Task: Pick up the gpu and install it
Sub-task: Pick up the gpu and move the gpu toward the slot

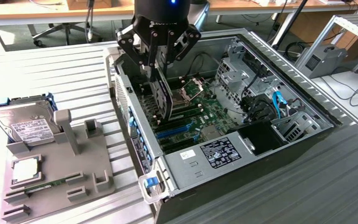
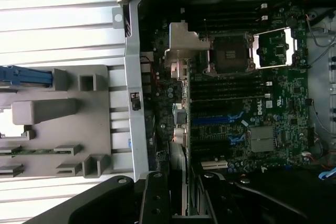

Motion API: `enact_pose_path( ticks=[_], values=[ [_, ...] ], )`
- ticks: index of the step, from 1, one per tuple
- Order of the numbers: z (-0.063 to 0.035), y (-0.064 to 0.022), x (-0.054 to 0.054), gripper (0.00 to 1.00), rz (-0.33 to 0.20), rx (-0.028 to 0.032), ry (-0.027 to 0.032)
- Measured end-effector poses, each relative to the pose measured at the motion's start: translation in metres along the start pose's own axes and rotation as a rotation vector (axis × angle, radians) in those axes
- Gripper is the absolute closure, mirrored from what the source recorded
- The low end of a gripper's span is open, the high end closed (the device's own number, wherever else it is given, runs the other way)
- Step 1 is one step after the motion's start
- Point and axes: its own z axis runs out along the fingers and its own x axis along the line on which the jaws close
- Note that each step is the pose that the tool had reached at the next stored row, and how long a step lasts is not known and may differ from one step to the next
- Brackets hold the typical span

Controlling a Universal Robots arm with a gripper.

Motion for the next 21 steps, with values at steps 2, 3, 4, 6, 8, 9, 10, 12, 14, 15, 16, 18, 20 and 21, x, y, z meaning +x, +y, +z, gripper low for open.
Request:
enact_pose_path(
  ticks=[2,3,4,6,8,9,10,12,14,15,16,18,20,21],
  values=[
    [0.0003,0.0001,-0.002,0.74,0.000,0.0001,-0.0001],
    [0.0004,0.0002,-0.003,0.74,0.000,0.0001,0.0000],
    [0.0005,0.0002,-0.004,0.74,0.000,0.0002,0.0000],
    [0.0008,0.0004,-0.005,0.74,0.000,0.0003,0.0000],
    [0.0012,0.0005,-0.007,0.74,0.000,0.0004,0.0000],
    [0.0013,0.0005,-0.008,0.74,0.000,0.0003,0.0000],
    [0.0016,0.0006,-0.009,0.74,0.000,0.0005,0.0000],
    [0.0021,0.0008,-0.011,0.74,0.000,0.0005,-0.0001],
    [0.0025,0.0009,-0.013,0.74,0.000,0.0006,0.0000],
    [0.0028,0.0010,-0.014,0.74,0.000,0.0006,-0.0001],
    [0.0029,0.0011,-0.015,0.74,0.000,0.0007,0.0000],
    [0.0034,0.0012,-0.018,0.74,0.000,0.0008,-0.0001],
    [0.0039,0.0013,-0.020,0.74,0.000,0.0008,-0.0001],
    [0.0042,0.0014,-0.021,0.74,0.000,0.0008,-0.0001]
  ],
)
